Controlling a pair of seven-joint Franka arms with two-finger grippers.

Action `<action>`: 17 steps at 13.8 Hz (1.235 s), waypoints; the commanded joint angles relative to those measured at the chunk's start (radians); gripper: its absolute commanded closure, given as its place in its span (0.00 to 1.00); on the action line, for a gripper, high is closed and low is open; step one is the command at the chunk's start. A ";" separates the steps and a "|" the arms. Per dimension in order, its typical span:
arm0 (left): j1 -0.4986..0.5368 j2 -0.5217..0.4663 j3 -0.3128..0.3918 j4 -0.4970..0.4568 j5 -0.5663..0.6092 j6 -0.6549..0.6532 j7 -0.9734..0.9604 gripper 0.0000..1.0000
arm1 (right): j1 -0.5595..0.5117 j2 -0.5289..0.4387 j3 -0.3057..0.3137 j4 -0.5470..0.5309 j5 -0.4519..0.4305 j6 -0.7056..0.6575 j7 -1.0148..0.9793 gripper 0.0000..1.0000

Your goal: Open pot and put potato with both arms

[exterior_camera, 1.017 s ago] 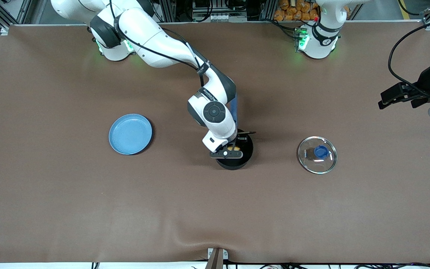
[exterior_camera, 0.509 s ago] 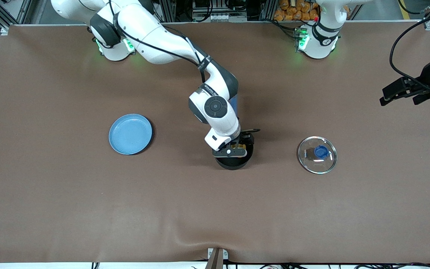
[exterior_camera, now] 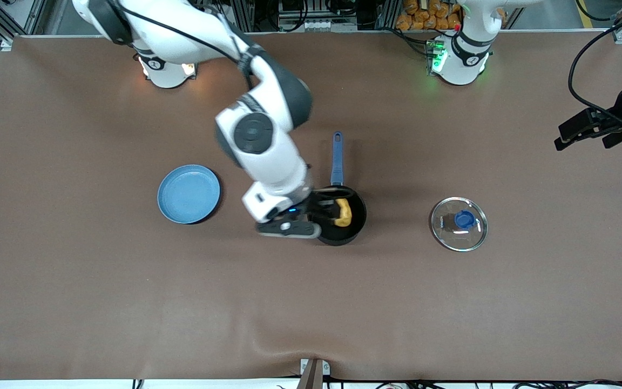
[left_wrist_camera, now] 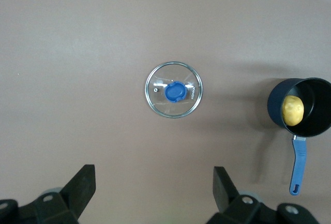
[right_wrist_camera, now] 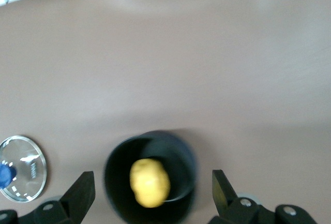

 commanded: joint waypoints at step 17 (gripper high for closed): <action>-0.008 -0.020 0.007 -0.012 -0.024 0.005 0.012 0.00 | -0.635 -0.432 0.145 -0.036 -0.160 -0.646 -0.575 0.00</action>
